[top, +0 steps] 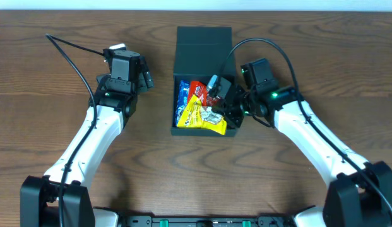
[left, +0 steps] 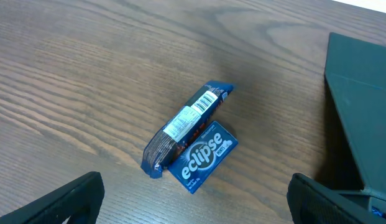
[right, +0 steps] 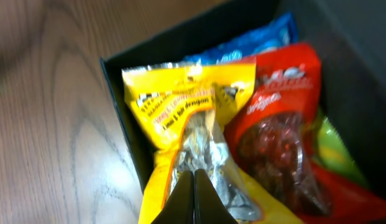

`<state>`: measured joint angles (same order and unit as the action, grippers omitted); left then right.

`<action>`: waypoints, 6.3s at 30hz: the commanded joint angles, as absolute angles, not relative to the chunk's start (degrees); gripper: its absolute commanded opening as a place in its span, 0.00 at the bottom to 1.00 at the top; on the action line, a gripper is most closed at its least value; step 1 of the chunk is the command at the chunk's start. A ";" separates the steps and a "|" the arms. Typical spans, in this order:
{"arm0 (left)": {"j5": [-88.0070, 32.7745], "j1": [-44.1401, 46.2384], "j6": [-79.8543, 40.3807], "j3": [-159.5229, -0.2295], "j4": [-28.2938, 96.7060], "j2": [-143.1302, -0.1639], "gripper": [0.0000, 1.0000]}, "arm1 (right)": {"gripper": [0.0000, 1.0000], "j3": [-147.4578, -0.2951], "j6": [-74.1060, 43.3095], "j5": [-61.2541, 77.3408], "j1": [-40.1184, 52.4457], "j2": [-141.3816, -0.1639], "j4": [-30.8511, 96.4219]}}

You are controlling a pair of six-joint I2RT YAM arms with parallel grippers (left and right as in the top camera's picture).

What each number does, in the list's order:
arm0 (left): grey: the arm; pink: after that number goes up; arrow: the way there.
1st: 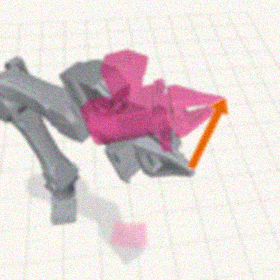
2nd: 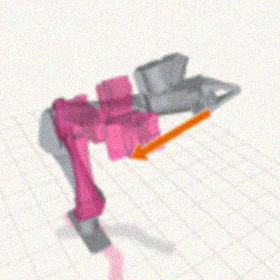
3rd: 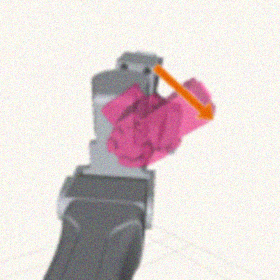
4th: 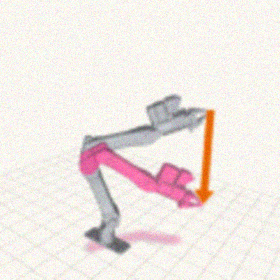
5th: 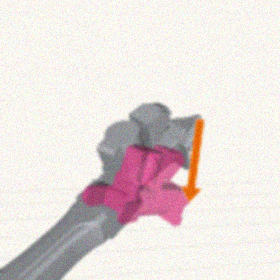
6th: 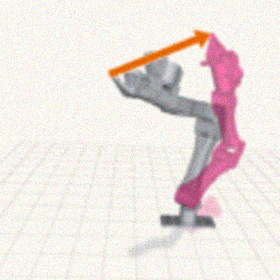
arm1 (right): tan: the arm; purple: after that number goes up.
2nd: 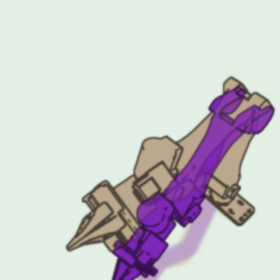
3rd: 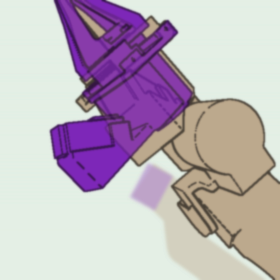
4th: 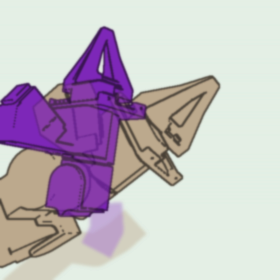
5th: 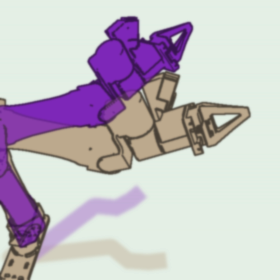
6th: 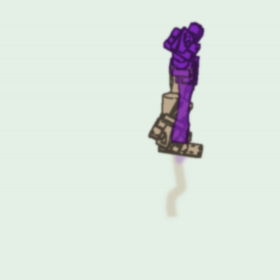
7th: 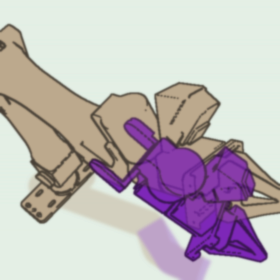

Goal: Pack container

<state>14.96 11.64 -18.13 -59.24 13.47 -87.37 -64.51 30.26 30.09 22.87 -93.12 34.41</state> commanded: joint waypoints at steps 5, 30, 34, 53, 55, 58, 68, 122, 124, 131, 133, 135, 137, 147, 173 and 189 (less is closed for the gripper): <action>14.98 11.44 -17.78 -60.20 13.54 -87.33 0.95 | 0.01 -64.75 29.12 23.97 24.08 -101.82 34.96; 14.98 11.44 -17.76 -60.20 13.54 -87.33 0.95 | 0.01 -65.87 30.48 33.26 24.10 -94.87 26.24; 14.98 11.44 -17.78 -60.23 13.54 -87.33 0.95 | 0.01 -65.87 30.48 33.28 24.10 -99.29 25.26; 14.98 11.44 -17.76 -60.20 13.54 -87.33 0.95 | 0.02 -66.08 28.95 35.40 23.97 -107.72 27.14; 14.98 11.44 -17.78 -60.20 13.54 -87.33 0.95 | 0.01 -66.11 28.71 35.42 23.97 -103.85 28.51; 14.98 11.44 -17.78 -60.23 13.54 -87.33 0.95 | 0.01 -66.11 28.71 35.42 23.97 -96.97 29.56; 14.96 11.44 -17.78 -60.23 13.15 -87.33 0.95 | 0.02 -66.11 28.71 35.38 23.92 -79.77 29.50; 10.66 6.79 -3.11 -60.20 1.34 -100.18 0.99 | 0.99 -66.02 22.76 27.81 7.46 -47.64 65.43; 10.66 6.22 -3.14 -60.20 -2.59 -102.98 1.00 | 0.99 -66.02 22.76 27.81 7.46 -47.64 65.43; 7.46 3.25 -3.16 -60.20 -5.96 -108.66 1.00 | 0.99 -66.02 22.74 27.81 7.46 -47.64 65.43; 7.44 2.94 -3.16 -60.20 -6.11 -108.71 1.00 | 0.99 -66.02 22.76 27.81 7.46 -47.64 65.43; 7.42 2.39 -3.16 -60.20 -6.09 -108.81 1.00 | 0.99 -66.02 22.76 27.81 7.46 -47.64 65.43; 7.42 1.76 -3.16 -60.20 -6.15 -109.40 1.00 | 0.99 -66.02 22.76 27.81 7.46 -47.64 65.43; 7.51 0.75 -1.93 -60.20 -8.60 -111.57 0.94 | 0.99 -66.02 22.74 27.81 7.46 -47.64 65.43; 4.82 0.64 7.73 -60.20 -7.18 -113.16 0.81 | 0.99 -66.02 22.74 27.81 7.46 -47.64 65.43; 3.95 0.67 7.70 -60.18 -5.30 -114.02 0.52 | 0.99 -66.02 22.76 27.81 7.46 -47.64 65.43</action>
